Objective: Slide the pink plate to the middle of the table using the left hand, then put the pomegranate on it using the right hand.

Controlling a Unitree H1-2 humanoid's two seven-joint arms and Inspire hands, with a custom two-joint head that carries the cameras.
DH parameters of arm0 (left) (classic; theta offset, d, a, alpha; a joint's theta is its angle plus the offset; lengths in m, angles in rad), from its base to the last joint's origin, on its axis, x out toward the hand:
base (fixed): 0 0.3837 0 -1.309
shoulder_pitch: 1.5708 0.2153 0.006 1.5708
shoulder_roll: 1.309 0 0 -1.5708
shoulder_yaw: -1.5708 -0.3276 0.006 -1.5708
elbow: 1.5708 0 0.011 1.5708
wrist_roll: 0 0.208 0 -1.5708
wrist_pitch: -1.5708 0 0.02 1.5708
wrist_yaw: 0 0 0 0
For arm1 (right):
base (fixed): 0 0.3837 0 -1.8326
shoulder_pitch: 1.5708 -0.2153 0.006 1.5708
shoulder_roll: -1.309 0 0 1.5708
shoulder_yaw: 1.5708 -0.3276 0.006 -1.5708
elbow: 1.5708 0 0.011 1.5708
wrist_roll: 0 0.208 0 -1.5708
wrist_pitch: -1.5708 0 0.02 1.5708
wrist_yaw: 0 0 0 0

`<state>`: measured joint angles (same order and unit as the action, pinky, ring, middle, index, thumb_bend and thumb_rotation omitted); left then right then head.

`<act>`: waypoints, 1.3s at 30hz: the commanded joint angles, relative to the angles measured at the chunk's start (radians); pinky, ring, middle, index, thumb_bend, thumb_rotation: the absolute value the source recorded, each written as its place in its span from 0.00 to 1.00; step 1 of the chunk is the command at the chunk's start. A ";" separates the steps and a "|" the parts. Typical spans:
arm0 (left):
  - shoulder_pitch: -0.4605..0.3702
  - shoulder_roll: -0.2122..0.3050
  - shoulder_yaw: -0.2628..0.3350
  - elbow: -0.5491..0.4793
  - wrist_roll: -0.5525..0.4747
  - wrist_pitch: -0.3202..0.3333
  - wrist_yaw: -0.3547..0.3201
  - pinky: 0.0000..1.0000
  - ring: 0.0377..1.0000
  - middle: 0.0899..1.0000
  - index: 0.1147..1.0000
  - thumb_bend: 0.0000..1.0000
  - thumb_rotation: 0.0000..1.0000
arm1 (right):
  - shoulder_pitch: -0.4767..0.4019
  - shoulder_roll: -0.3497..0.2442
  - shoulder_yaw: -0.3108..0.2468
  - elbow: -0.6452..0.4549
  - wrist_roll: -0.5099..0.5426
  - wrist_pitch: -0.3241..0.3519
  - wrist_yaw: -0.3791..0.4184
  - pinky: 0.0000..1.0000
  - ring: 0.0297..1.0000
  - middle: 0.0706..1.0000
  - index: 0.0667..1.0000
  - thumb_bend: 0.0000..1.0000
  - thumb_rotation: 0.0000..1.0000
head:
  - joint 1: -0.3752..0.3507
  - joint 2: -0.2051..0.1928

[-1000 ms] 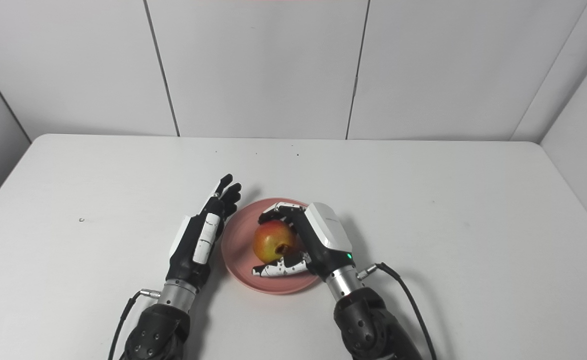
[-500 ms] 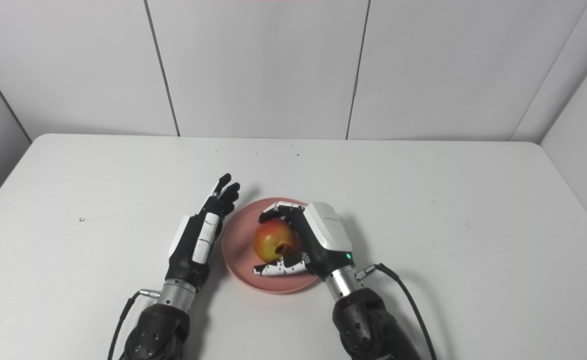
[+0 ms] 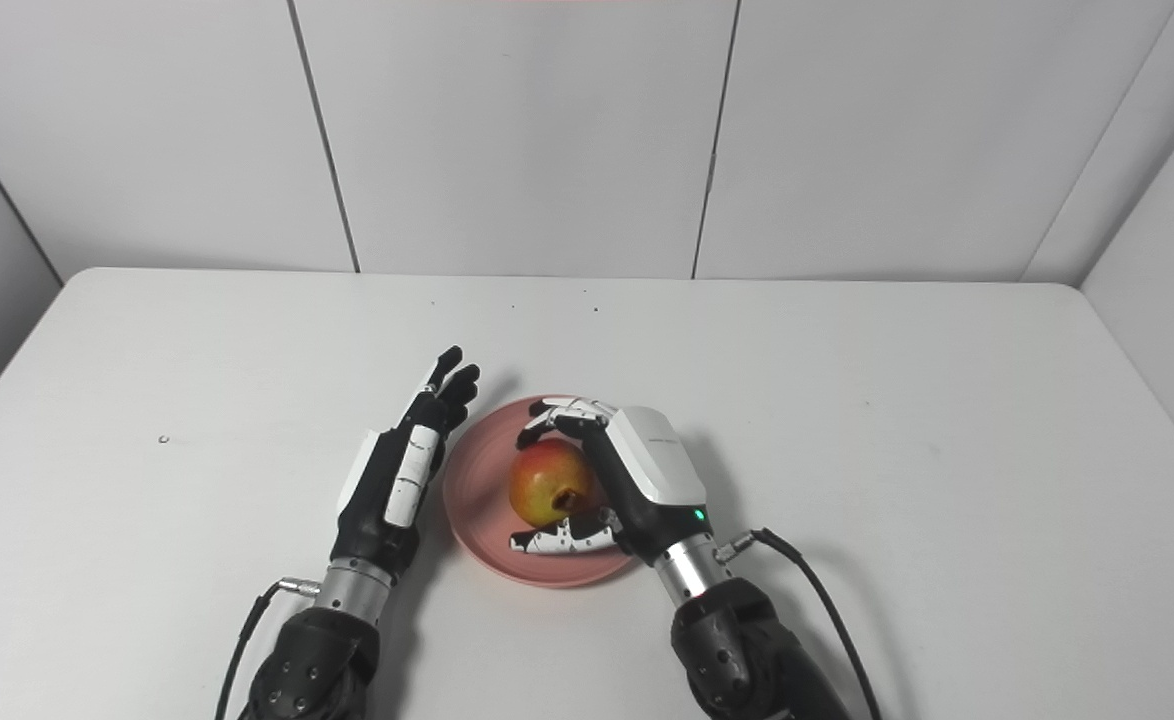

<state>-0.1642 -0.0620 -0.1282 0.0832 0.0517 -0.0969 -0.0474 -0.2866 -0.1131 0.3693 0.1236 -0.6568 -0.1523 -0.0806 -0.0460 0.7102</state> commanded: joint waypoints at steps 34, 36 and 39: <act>-0.034 -0.009 -0.001 -0.039 0.009 -0.009 0.005 0.98 0.95 0.94 0.94 0.69 1.00 | 0.039 0.029 -0.051 -0.102 0.106 -0.061 -0.023 0.90 0.93 0.93 0.87 0.66 0.69 | -0.002 0.003; -0.033 -0.008 -0.001 -0.040 0.009 -0.004 0.005 0.98 0.95 0.94 0.94 0.69 1.00 | 0.050 0.046 -0.075 -0.096 0.148 -0.080 -0.037 0.87 0.92 0.93 0.91 0.67 0.73 | -0.002 0.003; -0.032 -0.007 -0.001 -0.045 0.011 0.007 0.005 0.99 0.96 0.94 0.94 0.71 1.00 | 0.065 0.062 -0.103 -0.103 0.193 -0.073 -0.035 0.88 0.93 0.95 0.94 0.67 0.78 | -0.002 0.005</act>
<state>-0.1644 -0.0607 -0.1267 0.0773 0.0522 -0.0855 -0.0465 -0.2059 -0.0601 0.2802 0.0546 -0.4893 -0.1750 -0.0935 -0.0491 0.7148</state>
